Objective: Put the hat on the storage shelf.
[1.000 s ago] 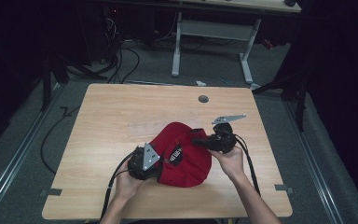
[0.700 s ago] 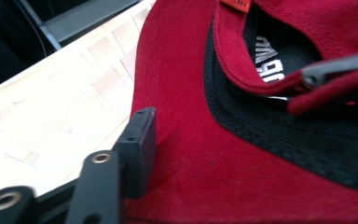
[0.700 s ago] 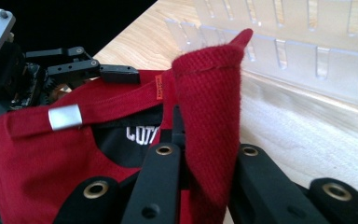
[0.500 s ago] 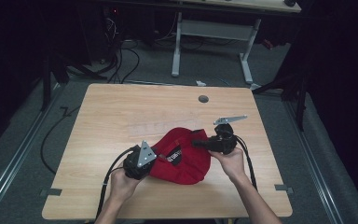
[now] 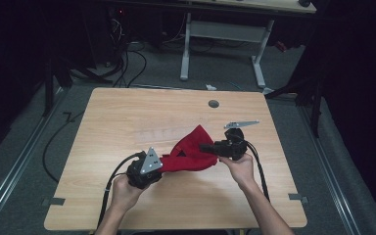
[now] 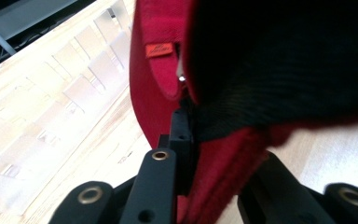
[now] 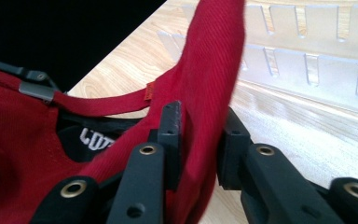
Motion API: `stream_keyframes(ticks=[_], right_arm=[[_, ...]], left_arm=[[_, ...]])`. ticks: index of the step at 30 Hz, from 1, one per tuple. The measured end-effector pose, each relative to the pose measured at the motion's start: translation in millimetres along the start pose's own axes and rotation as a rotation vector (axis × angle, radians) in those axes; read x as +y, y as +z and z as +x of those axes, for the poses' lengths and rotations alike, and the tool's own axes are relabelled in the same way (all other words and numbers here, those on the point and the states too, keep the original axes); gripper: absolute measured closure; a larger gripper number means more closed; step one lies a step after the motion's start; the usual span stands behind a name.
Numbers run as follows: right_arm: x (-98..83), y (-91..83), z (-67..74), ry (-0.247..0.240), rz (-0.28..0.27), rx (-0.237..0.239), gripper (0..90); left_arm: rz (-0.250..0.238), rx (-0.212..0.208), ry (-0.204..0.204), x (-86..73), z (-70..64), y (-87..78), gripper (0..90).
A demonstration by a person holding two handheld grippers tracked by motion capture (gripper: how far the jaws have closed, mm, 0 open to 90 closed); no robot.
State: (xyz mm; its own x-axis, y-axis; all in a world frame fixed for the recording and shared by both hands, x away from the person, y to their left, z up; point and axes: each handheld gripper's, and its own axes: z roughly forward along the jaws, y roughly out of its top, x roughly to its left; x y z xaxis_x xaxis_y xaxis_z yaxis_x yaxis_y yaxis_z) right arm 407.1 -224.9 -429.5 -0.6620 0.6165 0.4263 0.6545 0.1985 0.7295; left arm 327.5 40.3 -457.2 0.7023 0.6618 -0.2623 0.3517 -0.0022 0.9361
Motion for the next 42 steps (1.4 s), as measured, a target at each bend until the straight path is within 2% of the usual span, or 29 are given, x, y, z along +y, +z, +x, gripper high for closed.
stream_keyframes(ticks=[4, 5, 6, 10, 15, 16, 18, 20, 22, 23, 24, 29, 30, 31, 32, 33, 34, 37, 38, 42], right_arm=[[3.0, -3.7, -0.6, 0.007, -0.032, -0.013, 68.5], [4.0, -5.6, -0.6, 0.008, -0.043, -0.016, 66.3], [5.5, -10.1, -0.8, 0.005, -0.072, -0.034, 60.3], [7.3, -22.2, -5.2, 0.011, -0.128, -0.067, 51.2], [6.6, -35.4, -9.4, 0.012, -0.162, -0.107, 46.6], [4.1, -41.8, -12.1, 0.014, -0.183, -0.130, 45.0], [0.3, -45.9, -16.5, 0.022, -0.199, -0.145, 43.9], [-3.6, -47.2, -19.3, 0.029, -0.194, -0.165, 42.7], [-7.2, -45.2, -20.5, 0.005, -0.158, -0.211, 41.8], [-7.2, -45.2, -20.5, 0.005, -0.158, -0.211, 41.8], [-14.4, -40.7, -22.4, -0.021, -0.147, -0.251, 41.3], [-33.4, -25.9, -32.9, -0.021, -0.079, -0.317, 39.6], [-36.5, -23.0, -34.9, -0.025, -0.051, -0.337, 38.9], [-41.1, -20.4, -36.7, -0.040, -0.050, -0.359, 38.9], [-41.1, -20.4, -36.7, -0.040, -0.050, -0.359, 38.9], [-49.1, -15.7, -41.0, -0.038, -0.018, -0.393, 38.1], [-53.8, -13.4, -43.1, -0.045, -0.019, -0.411, 38.0], [-65.2, -8.8, -49.8, -0.049, 0.007, -0.459, 37.3], [-68.7, -7.7, -52.1, -0.050, 0.014, -0.473, 36.9], [-80.5, -3.9, -61.5, -0.034, 0.047, -0.522, 36.5]], left_arm=[[0.013, -0.002, 0.003, 1.0, -1.4, -2.7, 83.3], [0.014, -0.004, 0.004, 1.6, -1.8, -3.5, 83.7], [0.014, -0.002, 0.006, 1.8, -1.9, -3.9, 83.8], [0.019, 0.010, -0.004, 4.0, 1.2, -5.9, 83.9], [0.022, 0.021, -0.009, 3.4, 4.8, -6.4, 84.0], [0.018, 0.032, -0.019, 3.5, 8.2, -7.3, 84.1], [0.010, 0.043, -0.032, 4.6, 11.2, -8.4, 84.1], [-0.009, 0.044, -0.066, 9.1, 16.2, -13.8, 84.1], [-0.027, 0.048, -0.077, 12.5, 18.9, -18.5, 84.0], [-0.027, 0.048, -0.077, 12.5, 18.9, -18.5, 84.0], [-0.043, 0.053, -0.102, 15.4, 22.5, -21.1, 84.0], [-0.072, 0.052, -0.136, 20.0, 29.5, -24.8, 83.9], [-0.078, 0.048, -0.143, 21.3, 31.6, -25.9, 83.8], [-0.089, 0.043, -0.152, 22.6, 33.7, -26.5, 83.8], [-0.097, 0.042, -0.159, 24.0, 36.1, -26.9, 83.8], [-0.104, 0.044, -0.168, 25.7, 38.4, -27.3, 83.8], [-0.120, 0.049, -0.184, 29.2, 42.3, -28.4, 83.8], [-0.135, 0.052, -0.200, 32.6, 45.8, -30.4, 83.8], [-0.146, 0.057, -0.220, 35.5, 49.3, -31.9, 83.8], [-0.165, 0.070, -0.249, 38.4, 57.9, -33.4, 83.7]])
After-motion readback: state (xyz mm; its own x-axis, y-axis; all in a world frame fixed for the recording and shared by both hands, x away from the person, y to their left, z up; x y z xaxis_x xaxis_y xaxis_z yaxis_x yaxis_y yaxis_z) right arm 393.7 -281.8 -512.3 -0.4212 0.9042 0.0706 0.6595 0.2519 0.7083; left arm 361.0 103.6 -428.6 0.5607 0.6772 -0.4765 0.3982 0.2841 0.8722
